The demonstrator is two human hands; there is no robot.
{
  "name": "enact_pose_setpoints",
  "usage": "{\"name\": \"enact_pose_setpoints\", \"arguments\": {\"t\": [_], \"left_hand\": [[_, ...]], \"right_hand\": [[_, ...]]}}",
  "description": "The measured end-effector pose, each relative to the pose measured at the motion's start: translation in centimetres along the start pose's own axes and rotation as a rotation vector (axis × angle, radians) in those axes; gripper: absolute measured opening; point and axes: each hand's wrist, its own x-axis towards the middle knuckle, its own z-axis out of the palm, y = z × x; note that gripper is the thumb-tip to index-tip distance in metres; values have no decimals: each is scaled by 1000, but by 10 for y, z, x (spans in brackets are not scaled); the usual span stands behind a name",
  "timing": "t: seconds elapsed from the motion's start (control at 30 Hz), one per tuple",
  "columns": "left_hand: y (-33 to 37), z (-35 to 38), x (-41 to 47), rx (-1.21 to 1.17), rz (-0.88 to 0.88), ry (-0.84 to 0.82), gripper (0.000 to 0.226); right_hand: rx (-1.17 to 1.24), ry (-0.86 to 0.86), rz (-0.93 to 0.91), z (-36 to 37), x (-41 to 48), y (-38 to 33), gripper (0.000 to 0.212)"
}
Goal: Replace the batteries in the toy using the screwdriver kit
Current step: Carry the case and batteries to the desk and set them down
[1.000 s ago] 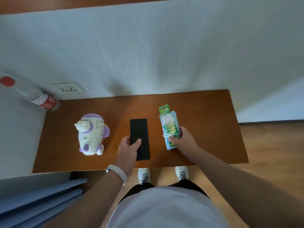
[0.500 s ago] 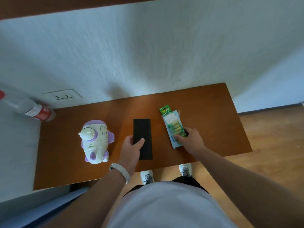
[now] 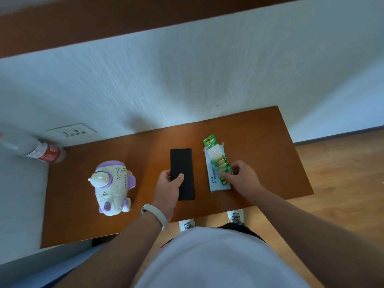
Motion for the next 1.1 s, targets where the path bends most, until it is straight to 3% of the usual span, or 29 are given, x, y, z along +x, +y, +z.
{"name": "enact_pose_setpoints", "arguments": {"t": [0.2, 0.43, 0.9, 1.1], "left_hand": [[11, 20, -3, 6, 22, 2, 8], [14, 40, -6, 10, 16, 11, 9], [19, 58, -11, -9, 5, 10, 12], [38, 65, -17, -58, 38, -18, 15]], "right_hand": [[203, 86, 105, -26, 3, 28, 28], [242, 70, 198, -48, 14, 55, 37], [-240, 135, 128, -56, 16, 55, 35], [-172, 151, 35, -72, -4, 39, 26]]}}
